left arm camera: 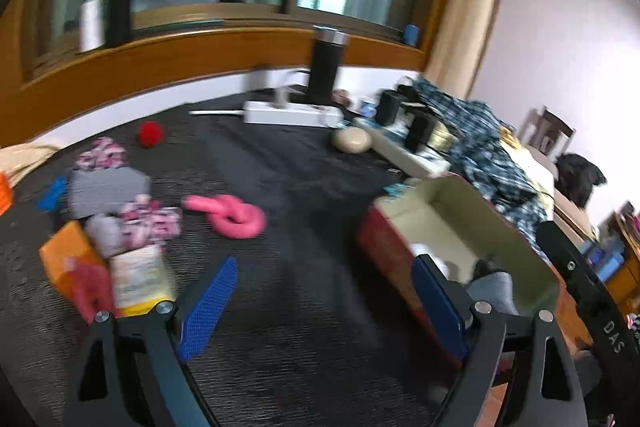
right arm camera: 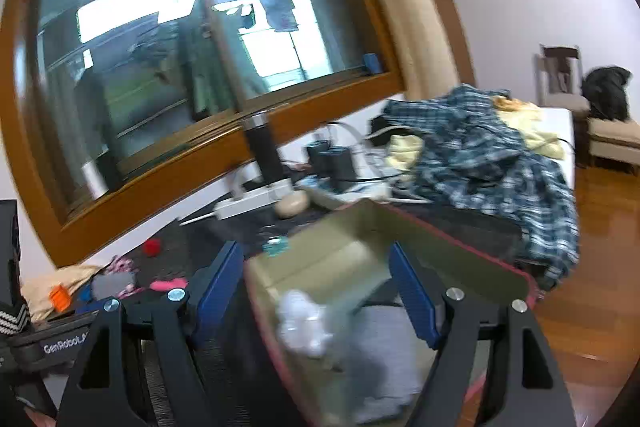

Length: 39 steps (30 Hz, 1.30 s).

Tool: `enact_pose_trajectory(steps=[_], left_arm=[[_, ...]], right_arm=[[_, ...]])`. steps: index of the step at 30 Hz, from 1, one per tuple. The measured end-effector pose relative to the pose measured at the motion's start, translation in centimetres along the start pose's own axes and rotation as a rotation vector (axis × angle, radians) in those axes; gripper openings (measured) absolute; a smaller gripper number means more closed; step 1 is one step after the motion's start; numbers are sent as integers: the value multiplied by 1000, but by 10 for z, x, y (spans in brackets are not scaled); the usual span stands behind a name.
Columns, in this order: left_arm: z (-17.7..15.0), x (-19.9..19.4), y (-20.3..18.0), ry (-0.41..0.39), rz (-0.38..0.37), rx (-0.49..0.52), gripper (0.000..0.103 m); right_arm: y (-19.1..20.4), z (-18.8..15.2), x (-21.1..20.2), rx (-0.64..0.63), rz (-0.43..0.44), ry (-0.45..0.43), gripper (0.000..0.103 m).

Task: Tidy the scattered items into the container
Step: 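Move both open tools back to the pile of items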

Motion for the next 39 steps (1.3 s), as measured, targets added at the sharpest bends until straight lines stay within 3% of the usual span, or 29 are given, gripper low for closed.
enact_pose_trajectory(steps=[11, 21, 29, 39], left_arm=[[-17, -46, 119, -45, 181, -154, 90], [-42, -78, 228, -62, 362, -302, 90], [-48, -72, 249, -54, 357, -336, 90], [-52, -69, 259, -33, 348, -368, 90]], right_arm=[[93, -22, 17, -116, 195, 84, 79], [171, -76, 57, -208, 368, 322, 80], [228, -109, 72, -345, 427, 397, 80], [246, -132, 103, -364, 402, 473, 80]])
Point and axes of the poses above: each gripper's, at about its wrist camera, not at the fingertips, and x roughly the way its jaws point, y to its left, z to its top, the point moved 5 cm from there along x, roughly the way its jaws point
